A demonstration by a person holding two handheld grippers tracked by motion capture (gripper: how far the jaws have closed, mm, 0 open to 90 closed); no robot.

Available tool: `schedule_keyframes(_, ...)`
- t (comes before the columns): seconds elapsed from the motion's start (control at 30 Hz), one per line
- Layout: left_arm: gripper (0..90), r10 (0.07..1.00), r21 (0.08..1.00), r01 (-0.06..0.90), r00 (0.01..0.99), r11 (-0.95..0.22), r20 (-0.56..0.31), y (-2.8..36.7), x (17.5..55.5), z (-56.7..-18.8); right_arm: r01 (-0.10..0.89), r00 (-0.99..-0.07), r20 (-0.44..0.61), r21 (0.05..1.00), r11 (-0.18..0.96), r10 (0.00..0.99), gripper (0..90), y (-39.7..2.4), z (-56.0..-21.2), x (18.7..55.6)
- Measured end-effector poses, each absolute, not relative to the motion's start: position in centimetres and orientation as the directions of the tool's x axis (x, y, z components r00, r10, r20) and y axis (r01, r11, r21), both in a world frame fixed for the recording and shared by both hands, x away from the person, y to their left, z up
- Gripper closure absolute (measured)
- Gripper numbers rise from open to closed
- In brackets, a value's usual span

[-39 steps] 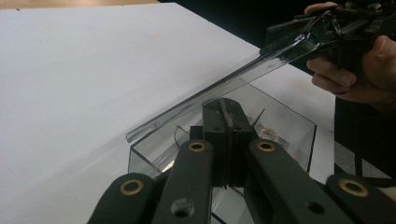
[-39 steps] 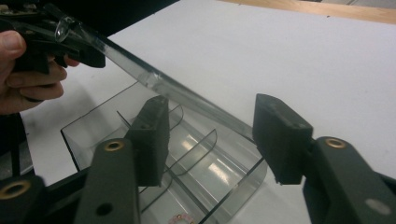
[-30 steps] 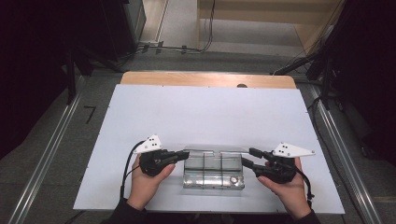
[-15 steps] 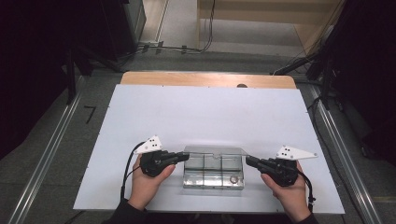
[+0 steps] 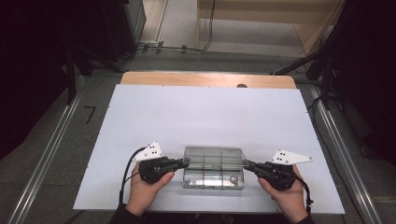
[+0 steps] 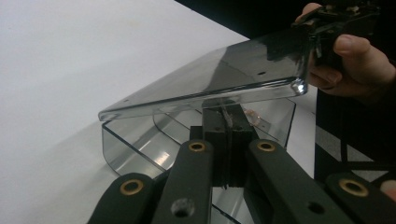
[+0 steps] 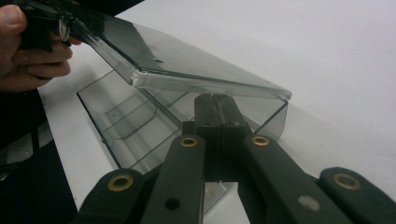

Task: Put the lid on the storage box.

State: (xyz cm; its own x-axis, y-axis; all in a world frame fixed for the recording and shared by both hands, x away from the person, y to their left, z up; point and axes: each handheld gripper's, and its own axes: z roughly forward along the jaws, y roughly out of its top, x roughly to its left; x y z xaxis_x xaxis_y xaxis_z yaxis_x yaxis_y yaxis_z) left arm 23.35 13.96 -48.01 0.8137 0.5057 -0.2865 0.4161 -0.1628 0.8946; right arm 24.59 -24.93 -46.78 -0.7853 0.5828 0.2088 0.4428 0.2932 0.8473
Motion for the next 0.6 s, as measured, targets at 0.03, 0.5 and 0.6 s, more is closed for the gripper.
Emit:
schedule_keyframes(0.03, 90.0, 0.506, 0.893, 0.419, 0.813, -0.166, -0.287, 13.9, 23.3, -48.1, 0.446, -0.784, 0.212, 0.845, 0.293, 0.583, 87.5, -25.0, -46.9, 24.5)
schedule_keyframes(0.5, 90.0, 0.497, 0.867, 0.453, 0.813, -0.209, -0.304, 14.1, 22.6, -49.8, 0.457, -0.807, 0.226, 0.825, 0.334, 0.546, 85.3, -25.2, -48.3, 23.7)
schedule_keyframes(0.6, 90.0, 0.495, 0.864, 0.450, 0.817, -0.224, -0.297, 14.2, 22.5, -49.9, 0.458, -0.815, 0.233, 0.820, 0.344, 0.531, 85.5, -25.3, -48.6, 23.8)
